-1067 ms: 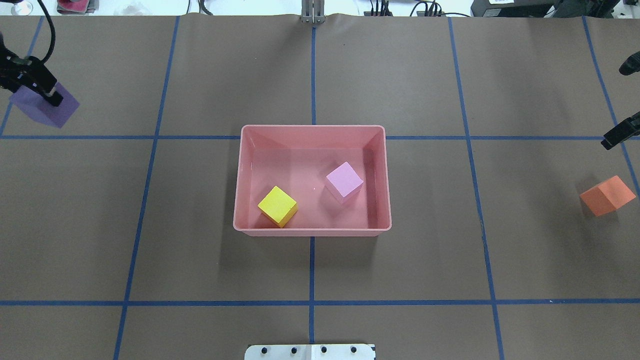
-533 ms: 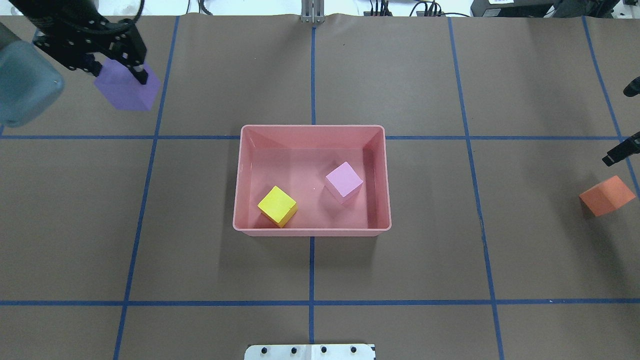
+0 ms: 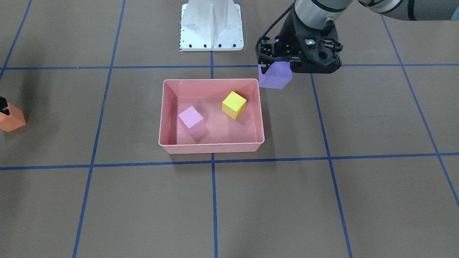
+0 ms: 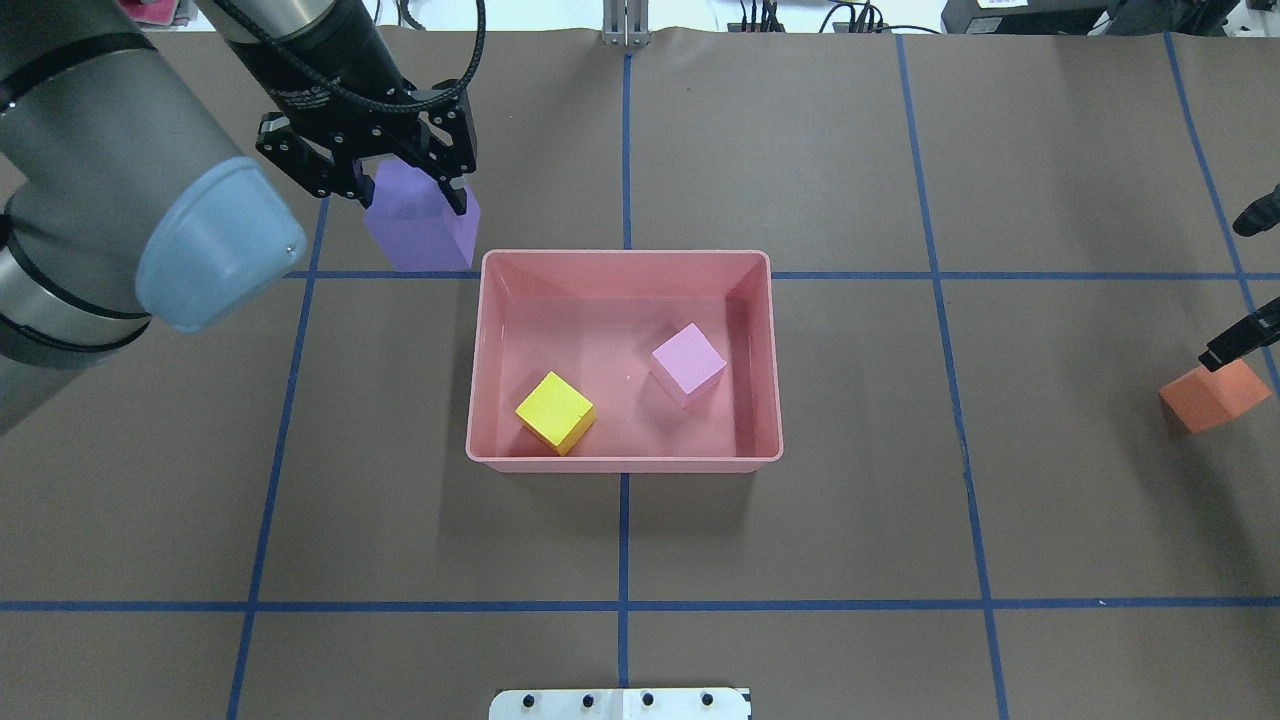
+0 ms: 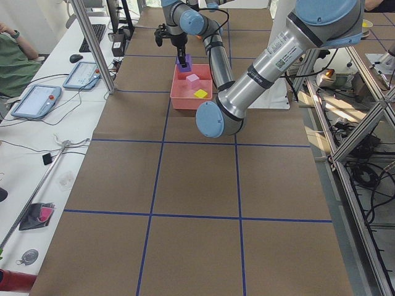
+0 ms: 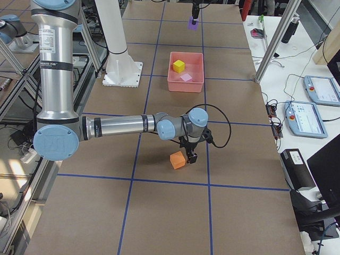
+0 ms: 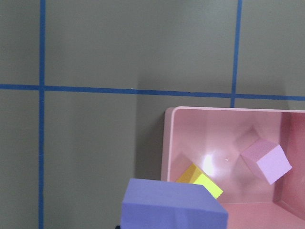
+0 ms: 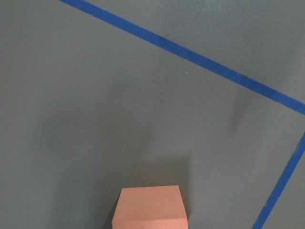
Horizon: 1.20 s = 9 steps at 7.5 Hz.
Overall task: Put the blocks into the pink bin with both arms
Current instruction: 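Lift the purple cube with the left gripper and carry it over the bin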
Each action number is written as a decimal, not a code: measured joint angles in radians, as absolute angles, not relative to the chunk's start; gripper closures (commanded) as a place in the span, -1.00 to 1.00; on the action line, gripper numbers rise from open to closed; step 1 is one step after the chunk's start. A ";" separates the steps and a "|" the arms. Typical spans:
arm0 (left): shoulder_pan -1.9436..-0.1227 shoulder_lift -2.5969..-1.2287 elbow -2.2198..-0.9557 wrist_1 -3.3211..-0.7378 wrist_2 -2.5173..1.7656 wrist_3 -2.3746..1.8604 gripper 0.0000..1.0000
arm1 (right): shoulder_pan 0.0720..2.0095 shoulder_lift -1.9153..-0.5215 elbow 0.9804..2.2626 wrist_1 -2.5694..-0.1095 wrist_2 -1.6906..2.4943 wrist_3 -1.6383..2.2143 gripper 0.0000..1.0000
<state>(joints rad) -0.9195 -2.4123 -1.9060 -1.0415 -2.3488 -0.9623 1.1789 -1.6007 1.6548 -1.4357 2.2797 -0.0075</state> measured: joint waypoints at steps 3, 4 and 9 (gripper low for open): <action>-0.909 -2.427 -1.904 -1.042 -2.346 -0.980 1.00 | 1.140 -1.601 1.635 -1.434 2.269 0.012 -0.99; -0.906 -2.430 -1.904 -1.042 -2.346 -0.986 1.00 | 1.136 -1.601 1.621 -1.434 2.266 0.010 -0.99; -0.784 -2.461 -1.883 -1.090 -2.238 -1.105 1.00 | 1.111 -1.601 1.580 -1.434 2.264 0.008 -0.97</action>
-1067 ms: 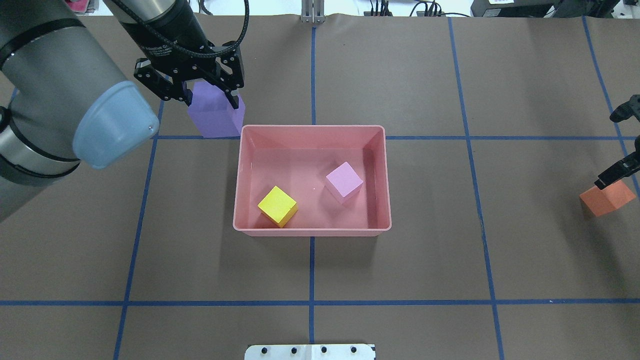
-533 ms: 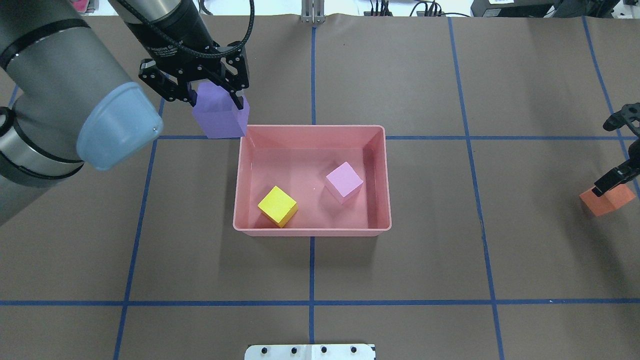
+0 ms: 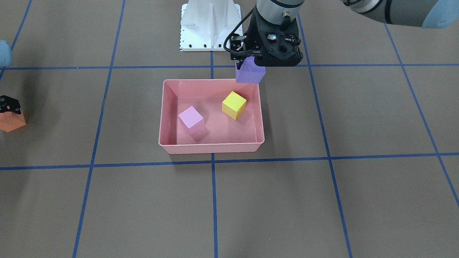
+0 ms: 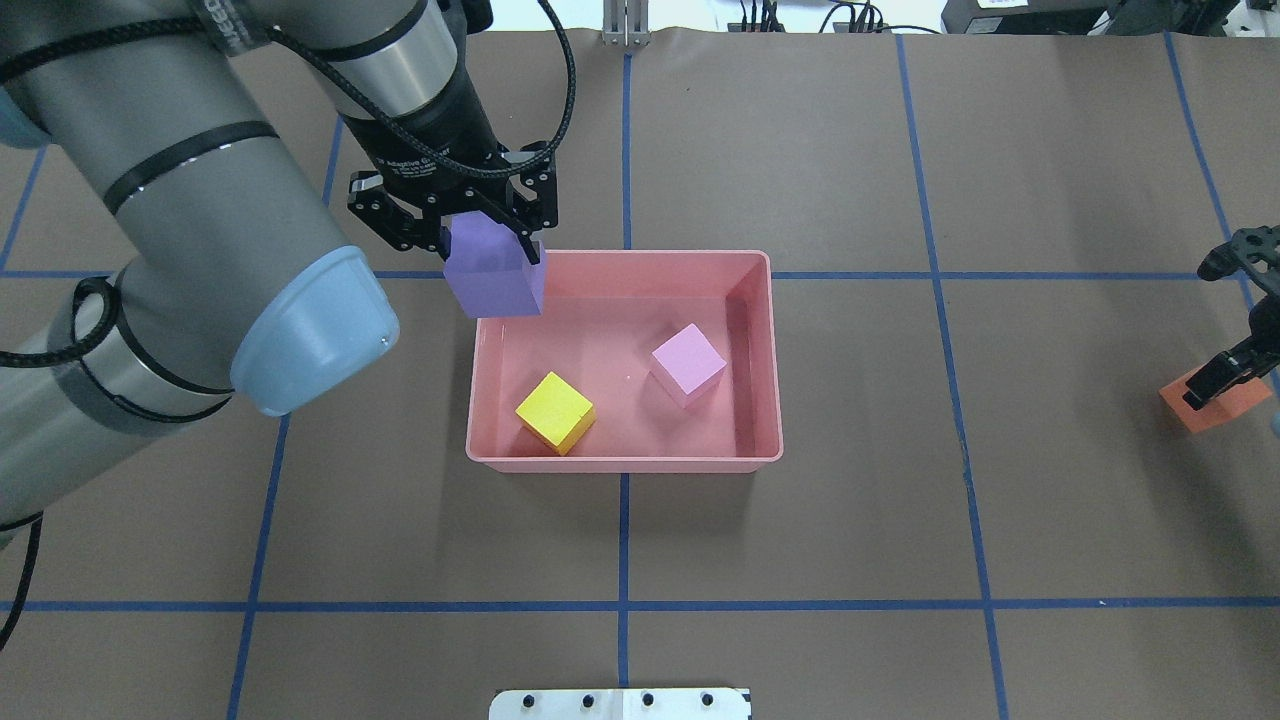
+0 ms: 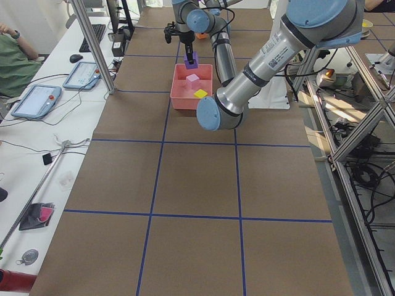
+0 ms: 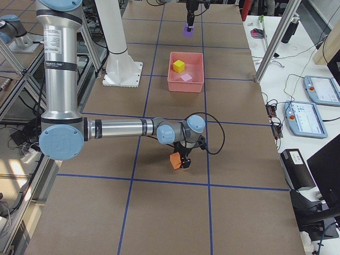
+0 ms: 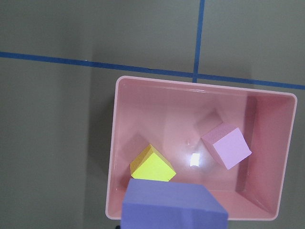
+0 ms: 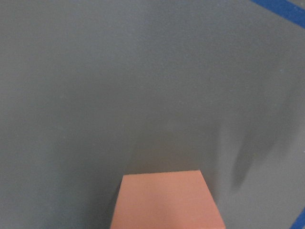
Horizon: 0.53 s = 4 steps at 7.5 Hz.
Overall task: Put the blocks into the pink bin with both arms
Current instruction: 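Lift the purple cube with the left gripper and carry it over the bin, then drop the purple cube from the left gripper while the right grasps the orange cube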
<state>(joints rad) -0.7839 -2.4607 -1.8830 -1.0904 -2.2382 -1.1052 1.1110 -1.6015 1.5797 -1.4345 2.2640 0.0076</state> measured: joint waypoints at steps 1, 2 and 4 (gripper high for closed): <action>-0.742 -2.462 -1.861 -1.143 -2.200 -1.161 1.00 | 1.110 -1.601 1.579 -1.435 2.265 0.007 -0.96; -0.708 -2.466 -1.819 -1.216 -2.164 -1.219 0.58 | 1.110 -1.601 1.579 -1.435 2.266 0.008 -0.78; -0.681 -2.489 -1.720 -1.328 -2.127 -1.280 -1.00 | 1.110 -1.597 1.578 -1.435 2.269 0.012 0.99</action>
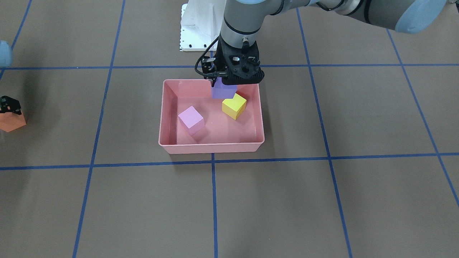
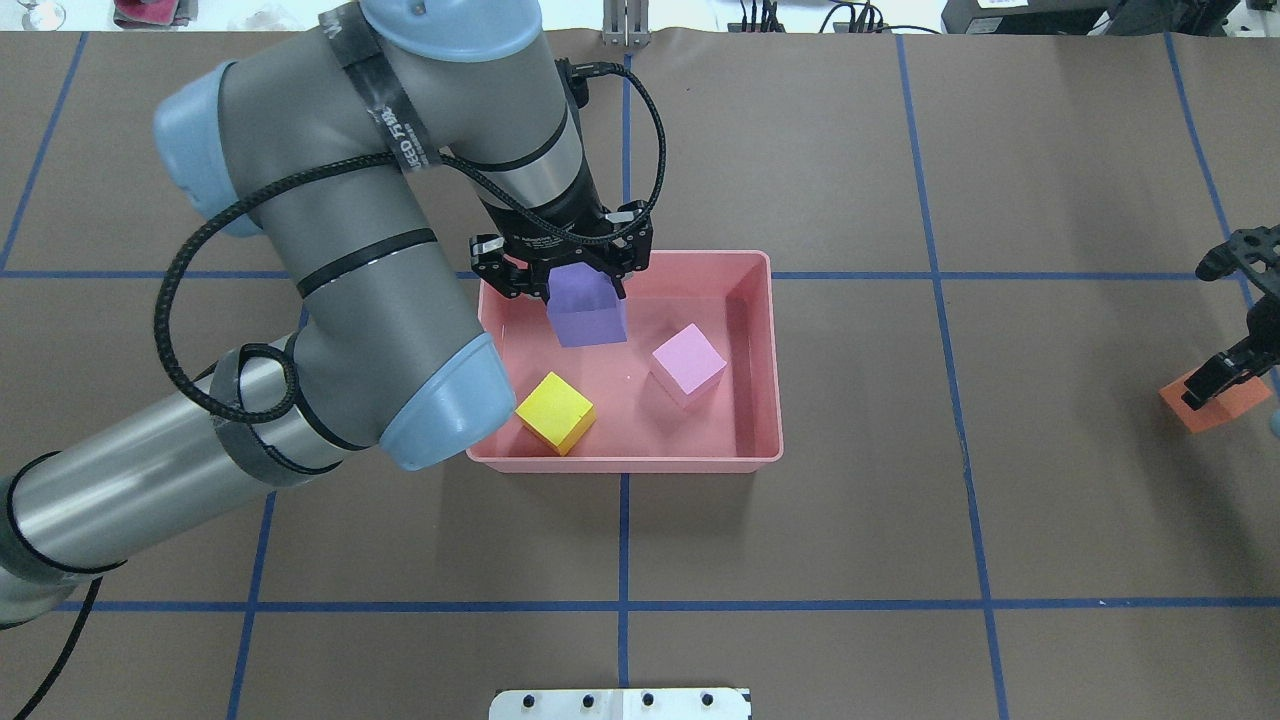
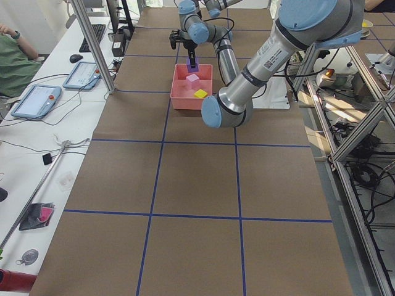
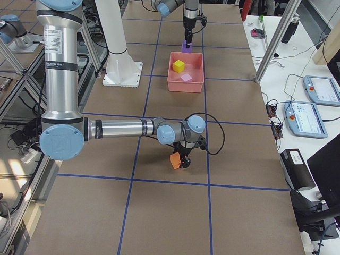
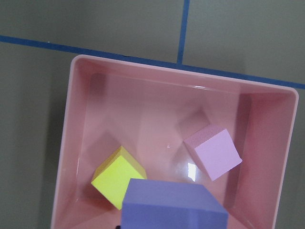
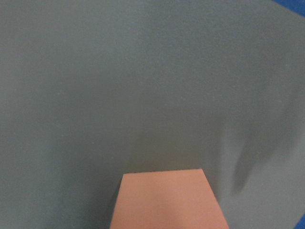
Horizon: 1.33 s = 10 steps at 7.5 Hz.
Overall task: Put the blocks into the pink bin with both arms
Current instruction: 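Drop the purple cube from the left gripper while the right grasps the orange cube, then carry the orange cube with the right gripper into the bin and release it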
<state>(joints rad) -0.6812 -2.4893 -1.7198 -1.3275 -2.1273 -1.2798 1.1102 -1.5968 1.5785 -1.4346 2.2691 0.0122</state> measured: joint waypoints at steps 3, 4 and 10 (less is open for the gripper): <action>-0.678 -2.501 -1.691 -1.354 -2.116 -1.288 -1.00 | 1.111 -1.587 1.598 -1.435 2.274 0.007 1.00; -0.678 -2.501 -1.692 -1.355 -2.116 -1.286 -1.00 | 1.120 -1.587 1.630 -1.445 2.278 0.006 1.00; -0.813 -2.340 -1.845 -1.267 -2.123 -0.944 -1.00 | 1.183 -1.291 1.951 -1.971 2.356 0.138 1.00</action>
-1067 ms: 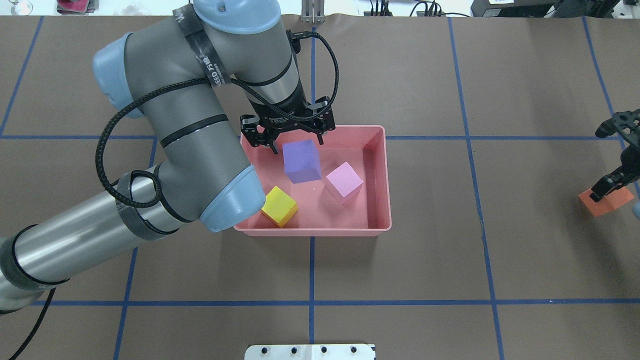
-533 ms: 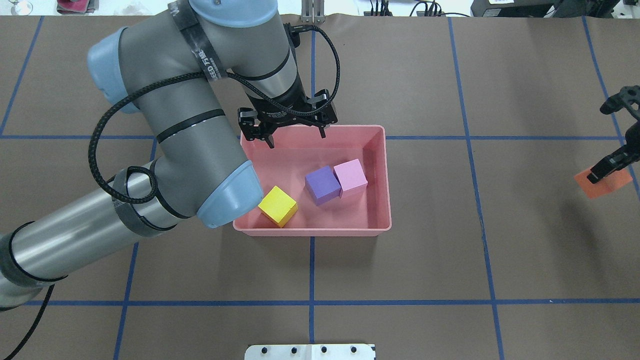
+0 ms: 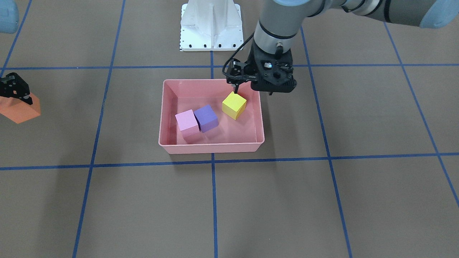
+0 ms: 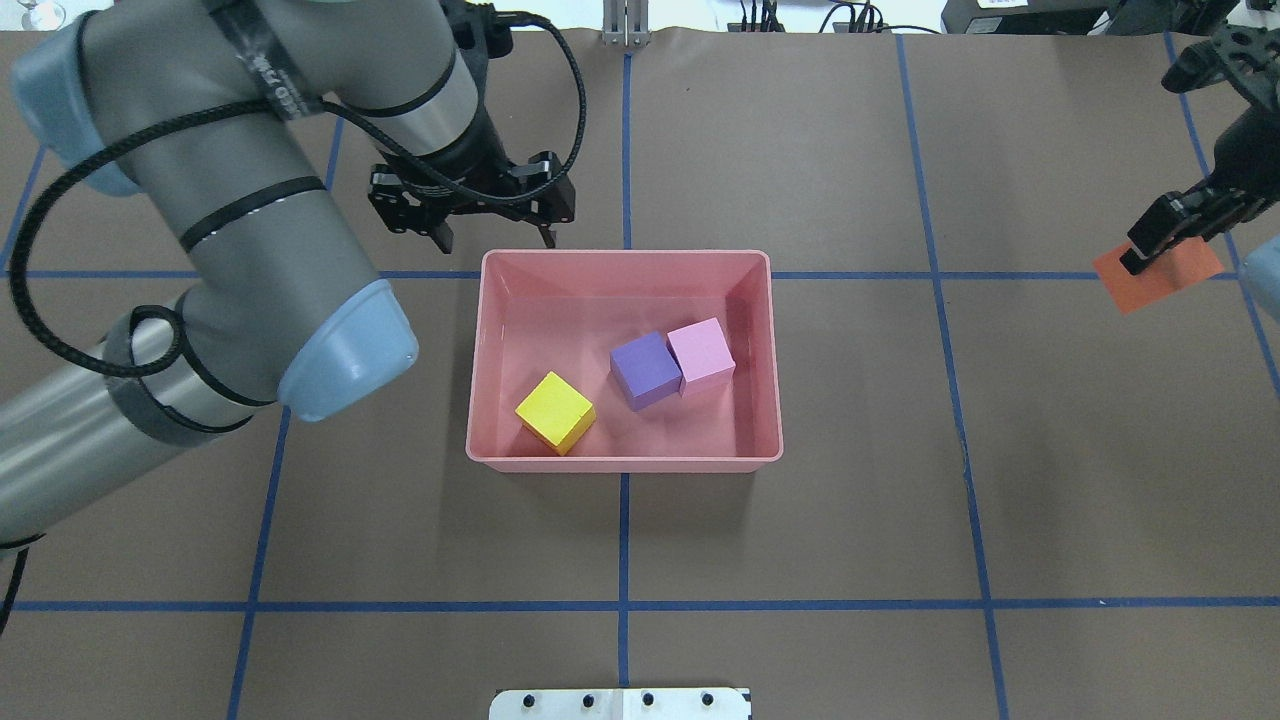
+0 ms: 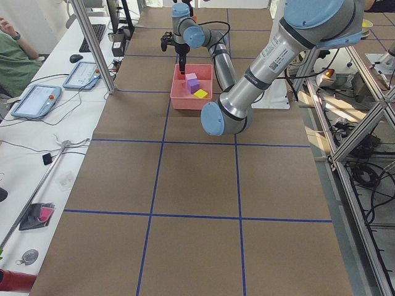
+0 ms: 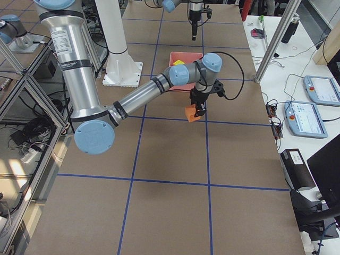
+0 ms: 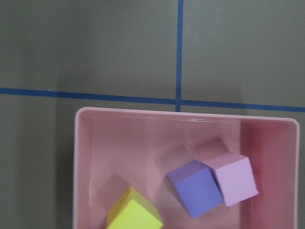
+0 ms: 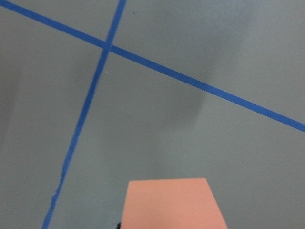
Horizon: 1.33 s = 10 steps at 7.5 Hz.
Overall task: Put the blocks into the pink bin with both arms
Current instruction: 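Carry the orange cube with the right gripper into the bin and release it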
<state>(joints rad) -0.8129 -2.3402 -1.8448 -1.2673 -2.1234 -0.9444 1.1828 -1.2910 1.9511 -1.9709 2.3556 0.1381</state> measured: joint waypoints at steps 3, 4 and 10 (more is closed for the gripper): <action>-0.980 -2.108 -1.928 -1.249 -2.139 -0.556 -1.00 | 0.986 -1.142 1.996 -1.931 2.337 0.594 1.00; -1.026 -2.060 -1.929 -1.251 -2.160 -0.468 -1.00 | 0.892 -1.097 1.996 -1.883 2.285 0.765 1.00; -1.087 -1.963 -1.909 -1.322 -2.185 -0.384 -1.00 | 0.575 -0.937 1.923 -1.772 2.048 1.182 1.00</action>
<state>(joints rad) -1.0873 -1.9631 -1.9095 -1.3216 -2.1850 -0.3842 0.5752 -0.9371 1.9232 -1.7723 2.0478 1.1815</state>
